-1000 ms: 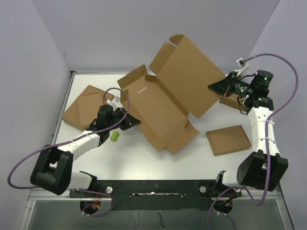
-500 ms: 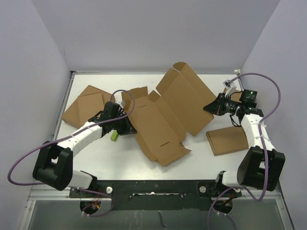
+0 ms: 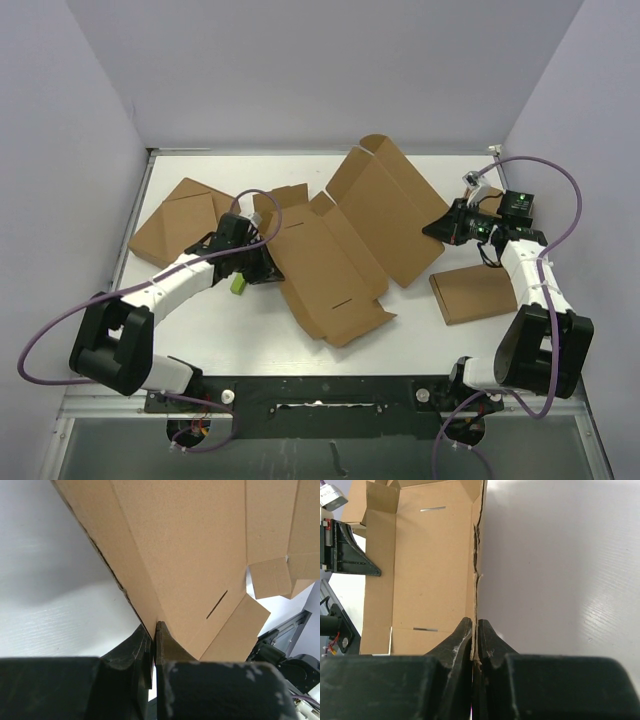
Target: Fold the paper box
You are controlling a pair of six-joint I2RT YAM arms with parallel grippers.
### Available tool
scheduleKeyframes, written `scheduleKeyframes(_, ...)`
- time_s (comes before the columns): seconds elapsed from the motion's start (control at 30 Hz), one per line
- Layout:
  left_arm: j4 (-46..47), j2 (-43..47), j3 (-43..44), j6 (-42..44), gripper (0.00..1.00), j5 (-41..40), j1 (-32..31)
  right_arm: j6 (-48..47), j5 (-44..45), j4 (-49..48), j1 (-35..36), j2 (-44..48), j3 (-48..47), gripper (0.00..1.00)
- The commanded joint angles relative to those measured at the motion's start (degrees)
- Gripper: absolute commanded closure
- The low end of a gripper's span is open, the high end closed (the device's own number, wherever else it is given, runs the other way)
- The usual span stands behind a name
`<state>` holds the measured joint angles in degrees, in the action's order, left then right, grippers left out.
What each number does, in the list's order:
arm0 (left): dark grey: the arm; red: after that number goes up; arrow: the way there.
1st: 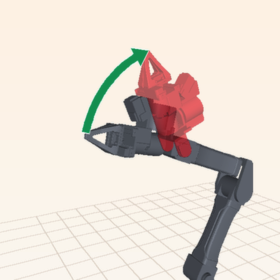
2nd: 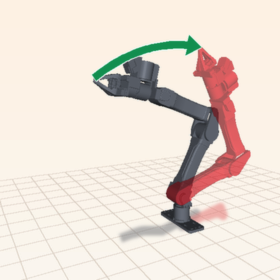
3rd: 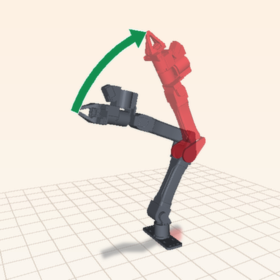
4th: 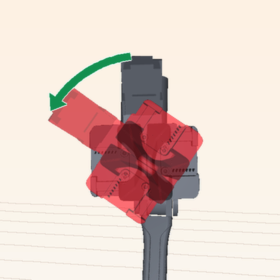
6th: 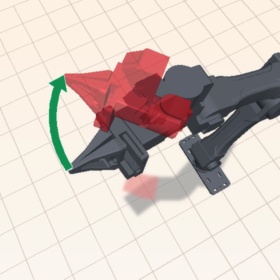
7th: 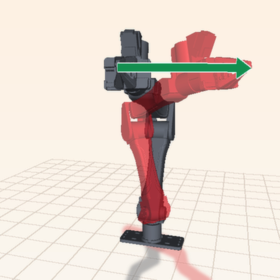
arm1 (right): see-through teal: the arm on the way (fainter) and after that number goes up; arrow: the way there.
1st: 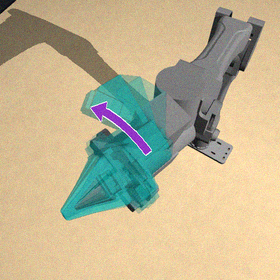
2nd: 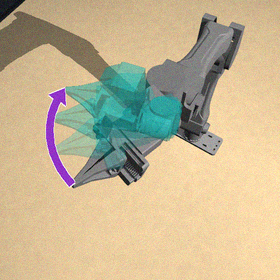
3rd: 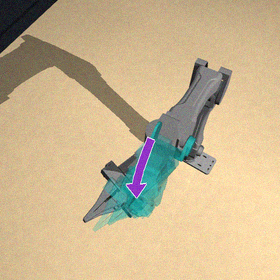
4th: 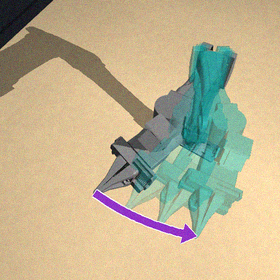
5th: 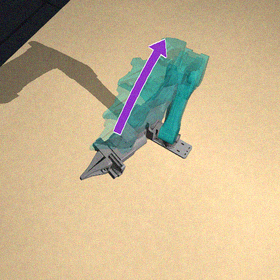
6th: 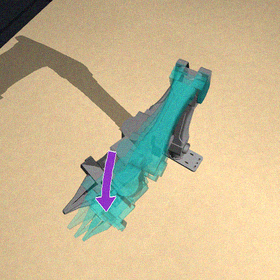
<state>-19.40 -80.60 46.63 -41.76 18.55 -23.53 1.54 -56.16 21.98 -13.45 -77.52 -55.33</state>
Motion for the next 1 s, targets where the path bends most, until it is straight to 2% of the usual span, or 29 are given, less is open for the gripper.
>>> scheduleKeyframes(0.0,8.6,1.29,-1.24,-0.04,1.0,1.67,0.21,-1.6,-0.7,0.56,0.4,-0.4,-0.22,0.98)
scheduleKeyframes(0.1,12.07,3.9,-3.63,-1.84,1.0,2.48,0.85,-1.71,-0.7,0.54,0.34,-0.52,-0.22,0.98)
scheduleKeyframes(0.27,11.07,4.09,-3.53,-1.93,1.0,3.51,1.61,-1.37,-2.05,-0.1,0.13,-0.19,0.06,1.0)
scheduleKeyframes(0.37,12.33,3.17,-3.91,-2.35,0.88,5.88,1.72,-1.12,-2.28,-0.45,0.23,-0.14,0.37,1.0)
scheduleKeyframes(0.43,15.37,3.14,-4.57,-3.83,0.7,8.53,1.73,-1.21,-2.28,-0.44,0.26,-0.55,0.61,1.0)
scheduleKeyframes(0.6,23.18,4.87,-7.29,-7.82,0.52,11.47,1.79,-1.19,-2.65,-0.45,0.27,-1.26,0.66,1.0)
scheduleKeyframes(0.73,33.61,4.85,-11.43,-11.9,0.51,13.73,2.31,-0.72,-3.37,-0.69,0.2,-1.65,0.84,1.0)
scheduleKeyframes(0.87,34.61,1.81,-11.68,-12.21,0.52,13.78,2.3,-0.32,-3.85,-0.95,0.19,-2.06,0.99,1.0)
scheduleKeyframes(0.97,36.16,0.32,-12.48,-13.1,0.6,13.19,2.34,-0.26,-3.96,-0.97,0.26,-2.18,1.1,1.0)
